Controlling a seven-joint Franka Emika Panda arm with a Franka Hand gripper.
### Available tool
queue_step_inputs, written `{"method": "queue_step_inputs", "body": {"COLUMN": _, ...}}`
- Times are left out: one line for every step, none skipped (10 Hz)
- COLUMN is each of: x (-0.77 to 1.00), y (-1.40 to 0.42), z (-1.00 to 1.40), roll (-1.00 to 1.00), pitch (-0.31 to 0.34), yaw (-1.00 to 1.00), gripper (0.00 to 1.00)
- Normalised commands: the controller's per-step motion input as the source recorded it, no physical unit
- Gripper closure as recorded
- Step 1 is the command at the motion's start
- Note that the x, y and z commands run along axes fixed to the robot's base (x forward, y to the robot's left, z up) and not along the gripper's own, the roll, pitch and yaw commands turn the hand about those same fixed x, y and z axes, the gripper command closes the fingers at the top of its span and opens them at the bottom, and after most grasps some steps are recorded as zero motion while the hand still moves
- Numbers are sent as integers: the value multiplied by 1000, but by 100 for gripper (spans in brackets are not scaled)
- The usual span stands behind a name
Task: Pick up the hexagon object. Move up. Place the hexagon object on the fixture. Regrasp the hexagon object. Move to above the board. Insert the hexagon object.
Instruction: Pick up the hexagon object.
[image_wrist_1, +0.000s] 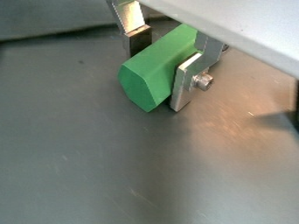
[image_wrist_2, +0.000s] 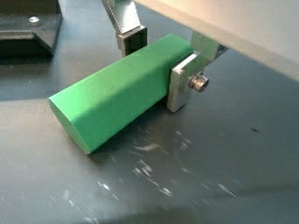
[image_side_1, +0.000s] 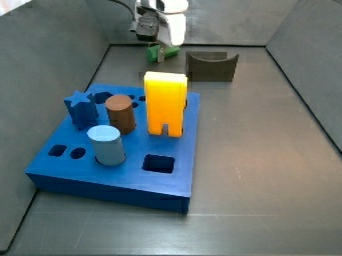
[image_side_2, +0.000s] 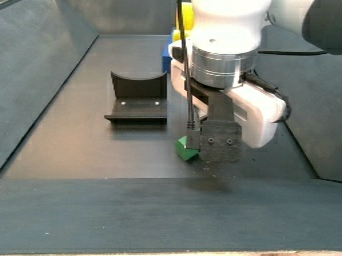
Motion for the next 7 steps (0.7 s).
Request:
{"method": "queue_step_inputs", "body": {"x": 0, "y": 0, "z": 0, "roll": 0, "pitch": 0, "yaw": 0, "gripper": 100}}
{"method": "queue_step_inputs", "body": {"x": 0, "y": 0, "z": 0, "roll": 0, "pitch": 0, "yaw": 0, "gripper": 100}}
{"method": "queue_step_inputs", "body": {"x": 0, "y": 0, "z": 0, "roll": 0, "pitch": 0, "yaw": 0, "gripper": 100}}
{"method": "queue_step_inputs", "body": {"x": 0, "y": 0, "z": 0, "roll": 0, "pitch": 0, "yaw": 0, "gripper": 100}}
{"method": "queue_step_inputs", "body": {"x": 0, "y": 0, "z": 0, "roll": 0, "pitch": 0, "yaw": 0, "gripper": 100}}
{"method": "queue_step_inputs", "body": {"x": 0, "y": 0, "z": 0, "roll": 0, "pitch": 0, "yaw": 0, "gripper": 100}}
{"method": "queue_step_inputs", "body": {"x": 0, "y": 0, "z": 0, "roll": 0, "pitch": 0, "yaw": 0, "gripper": 100}}
